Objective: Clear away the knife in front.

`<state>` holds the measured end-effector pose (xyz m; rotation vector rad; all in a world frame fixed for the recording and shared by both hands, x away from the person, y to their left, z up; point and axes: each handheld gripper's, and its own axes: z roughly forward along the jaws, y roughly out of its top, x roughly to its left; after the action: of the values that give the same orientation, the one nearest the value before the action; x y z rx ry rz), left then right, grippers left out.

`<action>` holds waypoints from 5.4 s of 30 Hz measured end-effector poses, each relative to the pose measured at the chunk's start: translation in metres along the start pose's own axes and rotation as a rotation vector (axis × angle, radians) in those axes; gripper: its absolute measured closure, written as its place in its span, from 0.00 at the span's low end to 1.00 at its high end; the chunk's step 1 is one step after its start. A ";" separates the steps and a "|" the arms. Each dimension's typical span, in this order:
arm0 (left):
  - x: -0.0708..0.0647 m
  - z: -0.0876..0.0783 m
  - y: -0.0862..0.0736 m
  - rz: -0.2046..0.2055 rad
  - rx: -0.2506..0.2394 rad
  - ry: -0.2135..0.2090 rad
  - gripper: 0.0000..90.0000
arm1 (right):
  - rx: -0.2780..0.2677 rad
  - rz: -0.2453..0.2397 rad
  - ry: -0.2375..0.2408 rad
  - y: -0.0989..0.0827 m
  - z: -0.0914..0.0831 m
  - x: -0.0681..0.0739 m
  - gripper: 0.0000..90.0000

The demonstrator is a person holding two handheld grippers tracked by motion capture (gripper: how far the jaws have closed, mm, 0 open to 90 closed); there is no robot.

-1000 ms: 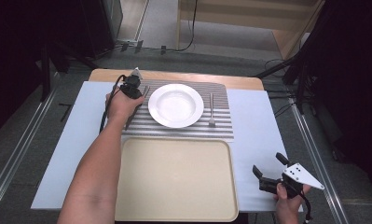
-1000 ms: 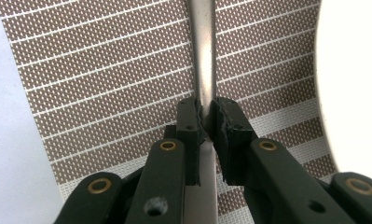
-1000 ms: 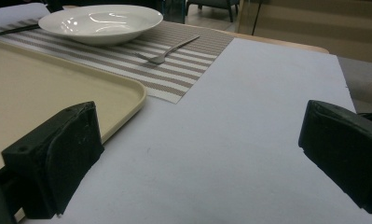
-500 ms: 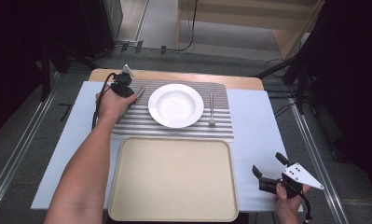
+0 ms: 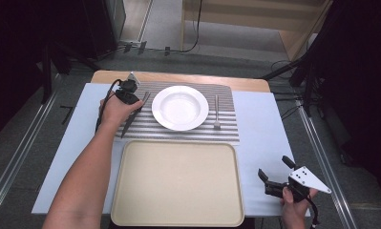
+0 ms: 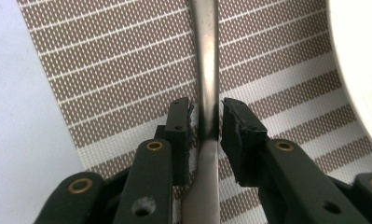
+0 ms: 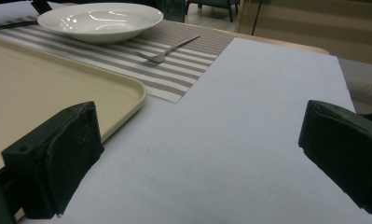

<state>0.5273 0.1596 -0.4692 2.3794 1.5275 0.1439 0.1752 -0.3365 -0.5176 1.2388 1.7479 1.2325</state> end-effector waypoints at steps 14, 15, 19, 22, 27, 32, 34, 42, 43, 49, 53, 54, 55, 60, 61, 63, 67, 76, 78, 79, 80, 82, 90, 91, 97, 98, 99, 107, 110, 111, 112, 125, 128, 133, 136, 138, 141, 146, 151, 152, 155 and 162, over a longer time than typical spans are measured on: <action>-0.010 0.005 0.014 0.006 0.065 0.067 0.83 | -0.001 0.001 0.000 0.000 0.000 0.000 0.00; -0.011 0.005 0.016 0.014 0.082 0.078 0.83 | -0.001 0.002 -0.001 0.000 0.000 -0.001 0.00; -0.015 0.006 0.021 0.006 0.116 0.101 0.83 | -0.003 0.006 0.001 0.000 0.000 -0.001 0.00; -0.012 0.006 0.020 -0.007 0.114 0.089 0.87 | -0.002 0.005 0.000 0.000 0.000 -0.001 0.00; -0.011 0.005 0.020 -0.015 0.112 0.086 0.88 | -0.004 0.005 0.001 0.000 0.000 -0.001 0.00; -0.011 0.004 0.019 -0.023 0.110 0.083 0.88 | -0.002 0.003 0.000 0.000 0.000 -0.001 0.00; -0.013 0.004 0.019 -0.018 0.111 0.097 0.88 | -0.004 0.002 0.000 0.000 0.000 -0.001 0.00; -0.007 -0.007 0.017 -0.029 0.088 0.064 0.88 | -0.007 0.003 0.004 0.000 0.000 -0.001 0.00; -0.006 -0.009 0.016 -0.028 0.086 0.066 0.88 | -0.007 0.003 0.004 0.000 0.000 -0.001 0.00; -0.004 -0.022 0.011 -0.014 0.058 0.043 0.88 | -0.007 -0.002 0.004 0.000 0.000 -0.001 0.00; -0.007 -0.029 0.005 -0.003 0.050 0.031 0.88 | -0.006 -0.007 0.006 0.000 0.000 0.000 0.00; -0.008 -0.031 0.003 -0.003 0.044 0.029 0.88 | -0.006 -0.008 0.005 0.000 0.000 0.000 0.00; -0.008 -0.033 0.002 -0.003 0.041 0.024 0.88 | -0.006 -0.008 0.005 0.000 0.000 0.000 0.00; -0.009 -0.045 -0.006 -0.003 0.026 0.005 0.88 | -0.004 -0.010 0.002 0.000 0.000 0.001 0.00; -0.009 -0.048 -0.009 0.000 0.026 0.000 0.88 | -0.003 -0.011 0.001 0.000 0.000 0.001 0.00; -0.010 -0.051 -0.013 0.008 0.026 -0.006 0.88 | -0.002 -0.014 0.002 0.000 0.000 0.001 0.00; -0.012 -0.056 -0.024 0.012 0.020 -0.015 0.88 | -0.001 -0.017 0.002 0.000 0.000 0.002 0.00; -0.015 -0.064 -0.046 -0.005 -0.010 -0.083 0.88 | 0.001 -0.023 -0.002 0.000 0.000 0.002 0.00; -0.019 -0.066 -0.050 -0.001 -0.022 -0.091 0.88 | 0.001 -0.023 -0.003 0.000 0.000 0.002 0.00; -0.021 -0.067 -0.052 0.006 -0.023 -0.091 0.88 | 0.001 -0.024 -0.004 0.000 0.000 0.002 0.00; -0.023 -0.067 -0.054 0.013 -0.028 -0.089 0.88 | 0.000 -0.023 -0.004 0.000 0.000 0.002 0.00; -0.029 -0.067 -0.059 0.039 -0.019 -0.073 0.88 | 0.001 -0.023 -0.005 0.000 0.000 0.002 0.00; -0.040 -0.065 -0.077 0.074 -0.019 -0.080 0.88 | 0.001 -0.021 -0.004 0.000 0.000 0.002 0.00; -0.041 -0.065 -0.078 0.073 -0.017 -0.086 0.88 | 0.001 -0.024 -0.004 0.000 0.000 0.002 0.00; -0.050 -0.063 -0.092 0.094 -0.015 -0.098 0.88 | 0.001 -0.026 -0.002 0.000 0.000 0.002 0.00; -0.051 -0.064 -0.094 0.097 -0.020 -0.099 0.88 | 0.001 -0.026 -0.002 0.000 0.000 0.002 0.00; -0.053 -0.065 -0.097 0.095 -0.027 -0.103 0.88 | 0.001 -0.025 -0.001 0.000 -0.001 0.002 0.00; -0.064 -0.068 -0.113 0.114 -0.045 -0.112 0.88 | 0.002 -0.026 -0.002 0.000 0.000 0.002 0.00; -0.068 -0.068 -0.119 0.124 -0.044 -0.119 0.88 | 0.003 -0.027 -0.003 0.000 0.000 0.002 0.00; -0.069 -0.069 -0.120 0.127 -0.047 -0.122 0.88 | 0.003 -0.028 -0.003 0.000 0.000 0.002 0.00; -0.071 -0.070 -0.123 0.125 -0.050 -0.128 0.88 | 0.003 -0.027 -0.003 0.000 0.000 0.003 0.00; -0.085 -0.065 -0.150 0.122 -0.048 -0.178 0.88 | 0.004 -0.028 -0.002 0.000 0.000 0.003 0.00; -0.088 -0.063 -0.156 0.116 -0.049 -0.188 0.88 | 0.004 -0.028 -0.003 0.000 0.000 0.003 0.00; -0.091 -0.055 -0.171 0.099 -0.053 -0.209 0.88 | 0.004 -0.029 -0.004 0.000 0.000 0.003 0.00; -0.092 -0.053 -0.179 0.089 -0.059 -0.219 0.88 | 0.005 -0.030 -0.003 0.000 0.000 0.003 0.00; -0.093 -0.052 -0.184 0.072 -0.071 -0.206 0.88 | 0.004 -0.029 -0.003 0.000 0.000 0.003 0.00; -0.093 -0.051 -0.191 0.053 -0.081 -0.209 0.88 | 0.004 -0.028 -0.005 0.000 0.000 0.003 0.00; -0.098 -0.051 -0.200 0.040 -0.109 -0.188 0.87 | 0.006 -0.033 -0.005 0.000 0.000 0.003 0.00; -0.092 -0.053 -0.201 0.034 -0.195 -0.233 0.76 | 0.005 -0.031 -0.006 0.000 0.000 0.003 0.00; -0.091 -0.056 -0.200 0.023 -0.236 -0.250 0.73 | 0.006 -0.031 -0.007 0.000 0.001 0.003 0.00; -0.093 -0.062 -0.197 0.067 -0.320 -0.281 0.74 | 0.006 -0.037 -0.007 0.000 0.001 0.003 0.00; -0.115 -0.039 -0.188 0.191 -0.268 -0.267 0.99 | 0.009 -0.040 -0.008 0.000 0.001 0.004 0.00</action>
<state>0.3056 0.1358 -0.4815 2.2215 1.0872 0.0649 0.1749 -0.3328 -0.5179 1.2061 1.7660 1.1969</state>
